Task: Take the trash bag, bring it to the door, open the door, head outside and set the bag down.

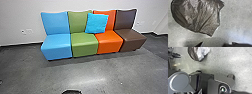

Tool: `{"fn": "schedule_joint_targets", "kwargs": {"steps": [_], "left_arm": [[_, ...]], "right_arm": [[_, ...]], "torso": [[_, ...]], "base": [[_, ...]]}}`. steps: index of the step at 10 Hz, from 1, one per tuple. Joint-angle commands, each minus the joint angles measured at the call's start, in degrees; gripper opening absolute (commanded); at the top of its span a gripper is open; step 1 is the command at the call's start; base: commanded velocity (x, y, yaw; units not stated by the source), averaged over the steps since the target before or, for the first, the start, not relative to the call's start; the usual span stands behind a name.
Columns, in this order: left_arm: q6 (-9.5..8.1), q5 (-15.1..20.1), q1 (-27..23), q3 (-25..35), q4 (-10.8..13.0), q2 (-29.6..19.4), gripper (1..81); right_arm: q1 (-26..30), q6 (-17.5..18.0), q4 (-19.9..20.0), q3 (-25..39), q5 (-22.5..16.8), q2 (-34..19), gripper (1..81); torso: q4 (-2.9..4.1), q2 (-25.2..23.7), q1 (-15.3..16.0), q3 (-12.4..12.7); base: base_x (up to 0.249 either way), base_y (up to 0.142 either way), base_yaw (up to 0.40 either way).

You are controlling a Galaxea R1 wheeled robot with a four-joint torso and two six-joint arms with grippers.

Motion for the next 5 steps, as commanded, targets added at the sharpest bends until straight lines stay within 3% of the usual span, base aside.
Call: {"fn": "schedule_joint_targets", "kwargs": {"steps": [1, 3, 5], "left_arm": [[-0.83, 4.5, -6.5, -0.5, -1.3, -1.1, 81.1], [-2.59, 4.5, -6.9, -1.4, -1.3, -0.4, 81.1], [-8.62, 4.7, -7.1, -1.8, -1.9, 0.1, 81.1]], "right_arm": [[5.5, 0.7, 1.5, 1.6, -5.4, -3.8, 81.1], [5.5, 0.7, 1.5, 1.6, -5.4, -3.9, 81.1], [5.5, 0.7, 1.6, 1.4, -5.4, -4.0, 81.1]], "torso": [[0.00, -5.5, 3.6, 0.0], [0.02, -9.2, 5.8, -0.7], [0.00, -13.3, 8.4, -0.7]], "base": [[0.000, 0.000, 0.000], [0.000, 0.000, 0.000], [0.000, 0.000, 0.000]]}}
